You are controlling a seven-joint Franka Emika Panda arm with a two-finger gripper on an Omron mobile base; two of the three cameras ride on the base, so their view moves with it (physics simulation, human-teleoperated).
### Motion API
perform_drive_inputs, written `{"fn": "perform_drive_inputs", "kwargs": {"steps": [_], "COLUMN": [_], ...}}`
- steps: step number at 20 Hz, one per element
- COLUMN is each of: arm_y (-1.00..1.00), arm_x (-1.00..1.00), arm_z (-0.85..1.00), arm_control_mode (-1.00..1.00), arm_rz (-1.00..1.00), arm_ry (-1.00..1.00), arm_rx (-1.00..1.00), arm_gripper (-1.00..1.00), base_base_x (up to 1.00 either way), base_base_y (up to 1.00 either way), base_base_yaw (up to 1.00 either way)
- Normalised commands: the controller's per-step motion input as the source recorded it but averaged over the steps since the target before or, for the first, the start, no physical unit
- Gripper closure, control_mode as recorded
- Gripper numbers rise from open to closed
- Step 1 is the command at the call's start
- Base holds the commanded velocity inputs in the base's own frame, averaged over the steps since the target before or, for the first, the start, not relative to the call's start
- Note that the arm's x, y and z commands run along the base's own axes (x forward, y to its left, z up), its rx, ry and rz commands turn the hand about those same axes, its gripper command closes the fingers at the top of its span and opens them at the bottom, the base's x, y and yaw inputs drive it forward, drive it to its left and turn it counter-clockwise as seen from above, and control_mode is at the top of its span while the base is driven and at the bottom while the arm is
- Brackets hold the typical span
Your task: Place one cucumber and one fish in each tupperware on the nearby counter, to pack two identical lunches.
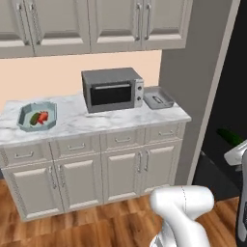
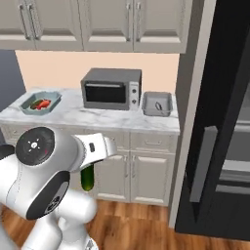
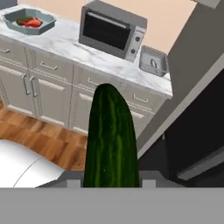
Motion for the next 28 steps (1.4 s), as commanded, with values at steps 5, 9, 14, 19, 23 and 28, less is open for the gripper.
{"fn": "perform_drive_inputs", "kwargs": {"steps": [5, 9, 14, 19, 23, 28], "arm_y": [0.0, 0.0, 0.0, 0.0, 0.0, 0.0], "arm_x": [0.0, 0.0, 0.0, 0.0, 0.0, 0.0], "arm_z": [0.0, 0.0, 0.0, 0.0, 0.0, 0.0], "arm_control_mode": [1.0, 1.0, 1.0, 1.0, 1.0, 1.0], "arm_rz": [0.0, 0.0, 0.0, 0.0, 0.0, 0.0], "arm_ry": [0.0, 0.0, 0.0, 0.0, 0.0, 0.0], "arm_rx": [0.0, 0.0, 0.0, 0.0, 0.0, 0.0], "arm_gripper": [1.0, 1.0, 1.0, 1.0, 1.0, 1.0], "base_base_x": [0.99, 1.0, 1.0, 0.97, 0.74, 0.63], "base_base_y": [0.33, 0.17, -0.09, -0.33, -0.57, -0.56], "base_base_yaw": [-0.19, -0.19, -0.08, 0.06, 0.14, 0.2]}}
